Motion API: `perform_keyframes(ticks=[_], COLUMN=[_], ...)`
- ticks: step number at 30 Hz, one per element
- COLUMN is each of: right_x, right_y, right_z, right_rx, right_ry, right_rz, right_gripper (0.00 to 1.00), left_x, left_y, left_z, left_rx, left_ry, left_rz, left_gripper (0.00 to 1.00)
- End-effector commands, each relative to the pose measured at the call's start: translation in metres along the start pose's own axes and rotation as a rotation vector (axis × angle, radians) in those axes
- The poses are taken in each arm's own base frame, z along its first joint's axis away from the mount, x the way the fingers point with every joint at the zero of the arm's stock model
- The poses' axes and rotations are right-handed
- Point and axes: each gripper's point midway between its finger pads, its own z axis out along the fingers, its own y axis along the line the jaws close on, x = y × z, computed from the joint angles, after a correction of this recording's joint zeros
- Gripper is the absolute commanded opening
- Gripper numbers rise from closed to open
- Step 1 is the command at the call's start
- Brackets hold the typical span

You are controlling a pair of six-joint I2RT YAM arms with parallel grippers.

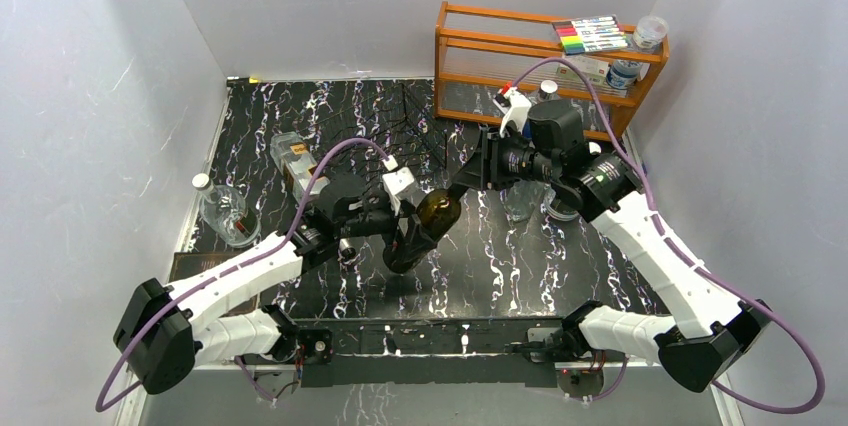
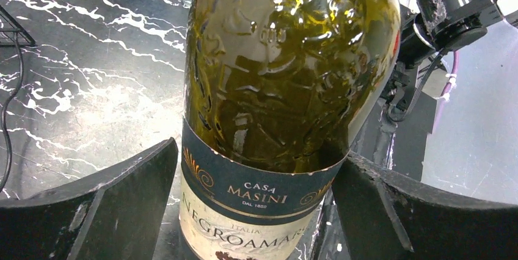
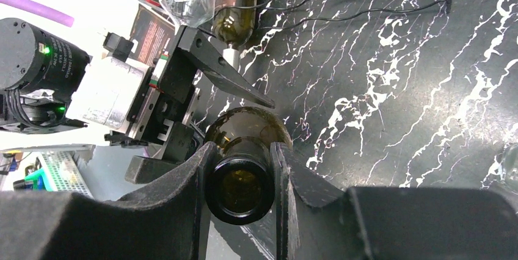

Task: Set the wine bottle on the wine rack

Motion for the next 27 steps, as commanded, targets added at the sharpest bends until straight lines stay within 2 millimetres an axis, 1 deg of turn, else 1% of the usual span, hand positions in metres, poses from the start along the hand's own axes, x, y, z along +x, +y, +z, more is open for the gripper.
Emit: perform_keyframes(ticks=[1,3,5,7,12,14,16,18,19,20,21,23,24,25,26,27], right_x=[-0.029,-0.028,-0.029,-0.031,-0.035,-0.035,-0.034,-0.032,-0.032,-0.031,-0.031,-0.029,-0.024,-0.017,-0.012,-0.009], right_y=[0.044,0.045,0.046,0.05,0.057,0.058,0.057,0.057,0.057,0.059,0.061,0.062,0.059,0.058,0.055,0.054], right_z=[-0.017,-0.016,-0.016,-0.017,-0.023,-0.025,-0.026,-0.026,-0.027,-0.028,-0.029,-0.03,-0.029,-0.029,-0.03,-0.031], right_rx=[-0.194,-0.2,-0.209,-0.226,-0.255,-0.258,-0.256,-0.256,-0.257,-0.266,-0.281,-0.281,-0.272,-0.268,-0.264,-0.259], right_ry=[-0.12,-0.123,-0.124,-0.132,-0.155,-0.159,-0.159,-0.157,-0.159,-0.158,-0.156,-0.145,-0.114,-0.085,-0.067,-0.059], right_rz=[-0.029,-0.025,-0.023,-0.025,-0.028,-0.028,-0.024,-0.021,-0.021,-0.023,-0.027,-0.028,-0.032,-0.043,-0.058,-0.077], right_gripper=[0.0,0.0,0.0,0.0,0.0,0.0,0.0,0.0,0.0,0.0,0.0,0.0,0.01,0.29,0.52,0.64], left_x=[-0.005,-0.003,-0.006,-0.006,0.005,0.004,0.001,-0.002,-0.004,-0.006,-0.009,-0.015,-0.024,-0.037,-0.047,-0.053], left_y=[-0.008,-0.012,-0.017,-0.021,-0.023,-0.023,-0.027,-0.032,-0.033,-0.033,-0.032,-0.024,-0.014,-0.003,0.005,0.013], left_z=[0.0,-0.001,-0.003,-0.004,-0.003,-0.004,-0.005,-0.006,-0.006,-0.006,-0.006,-0.009,-0.013,-0.017,-0.02,-0.022], left_rx=[0.05,0.073,0.099,0.118,0.145,0.139,0.166,0.195,0.201,0.201,0.191,0.146,0.082,0.02,-0.025,-0.061], left_ry=[-0.026,-0.022,-0.05,-0.071,-0.022,-0.034,-0.058,-0.07,-0.077,-0.083,-0.088,-0.092,-0.083,-0.066,-0.054,-0.038], left_rz=[0.052,0.063,0.088,0.094,0.1,0.111,0.136,0.15,0.154,0.159,0.172,0.247,0.313,0.388,0.445,0.501], left_gripper=[0.91,0.89,0.87,0.87,0.98,0.98,0.98,0.88,0.8,0.68,0.53,0.29,0.03,0.0,0.0,0.0])
